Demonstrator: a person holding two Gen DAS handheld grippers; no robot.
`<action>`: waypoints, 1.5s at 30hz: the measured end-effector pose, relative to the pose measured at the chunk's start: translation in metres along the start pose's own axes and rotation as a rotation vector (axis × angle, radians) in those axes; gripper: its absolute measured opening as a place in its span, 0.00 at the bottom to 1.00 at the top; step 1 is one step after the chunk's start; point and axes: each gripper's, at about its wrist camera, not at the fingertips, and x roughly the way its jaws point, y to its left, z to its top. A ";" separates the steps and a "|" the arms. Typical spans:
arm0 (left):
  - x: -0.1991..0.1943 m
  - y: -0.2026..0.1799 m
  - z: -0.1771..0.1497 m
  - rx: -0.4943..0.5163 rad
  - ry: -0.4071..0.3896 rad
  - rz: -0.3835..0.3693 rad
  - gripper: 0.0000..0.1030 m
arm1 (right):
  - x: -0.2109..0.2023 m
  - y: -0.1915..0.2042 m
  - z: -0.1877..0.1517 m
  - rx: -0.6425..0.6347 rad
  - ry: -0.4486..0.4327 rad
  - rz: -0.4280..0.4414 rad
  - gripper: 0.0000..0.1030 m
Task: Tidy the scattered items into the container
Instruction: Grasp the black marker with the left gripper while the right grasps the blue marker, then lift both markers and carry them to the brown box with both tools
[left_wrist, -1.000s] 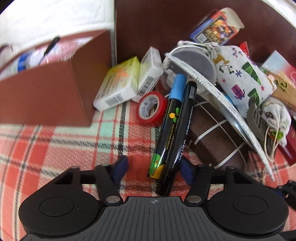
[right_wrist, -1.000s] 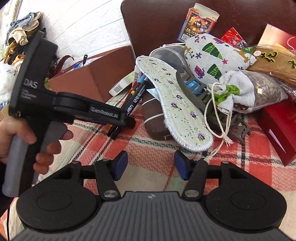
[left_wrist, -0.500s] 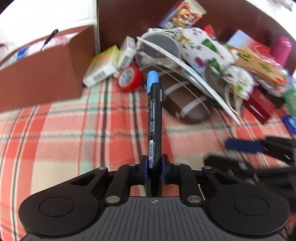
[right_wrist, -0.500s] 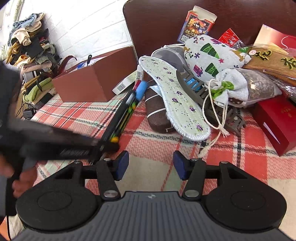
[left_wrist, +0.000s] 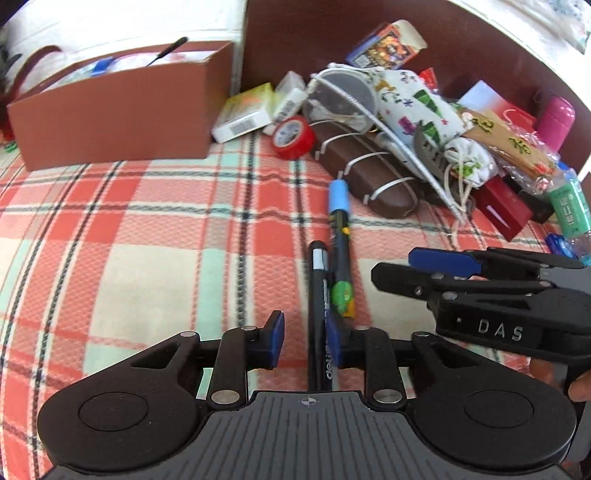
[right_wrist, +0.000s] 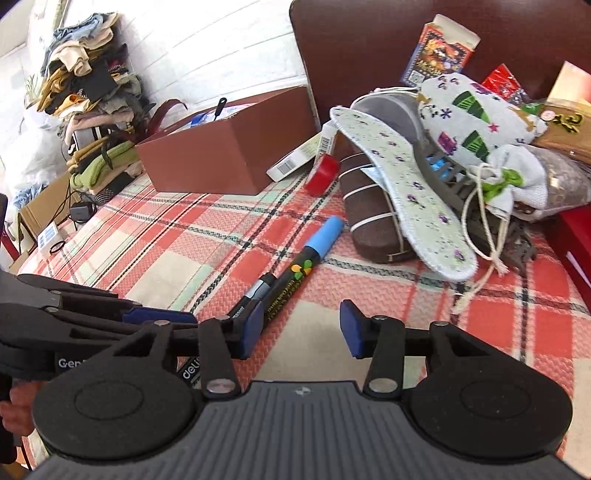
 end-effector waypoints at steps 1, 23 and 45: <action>-0.001 0.001 -0.001 -0.001 0.000 0.000 0.42 | 0.003 0.002 0.001 -0.001 0.003 0.002 0.49; -0.002 0.009 -0.010 -0.013 0.061 0.035 0.30 | -0.001 0.022 -0.002 -0.277 0.109 -0.059 0.19; 0.004 -0.007 -0.014 0.073 0.030 0.087 0.09 | 0.015 0.027 -0.003 -0.221 0.130 -0.077 0.17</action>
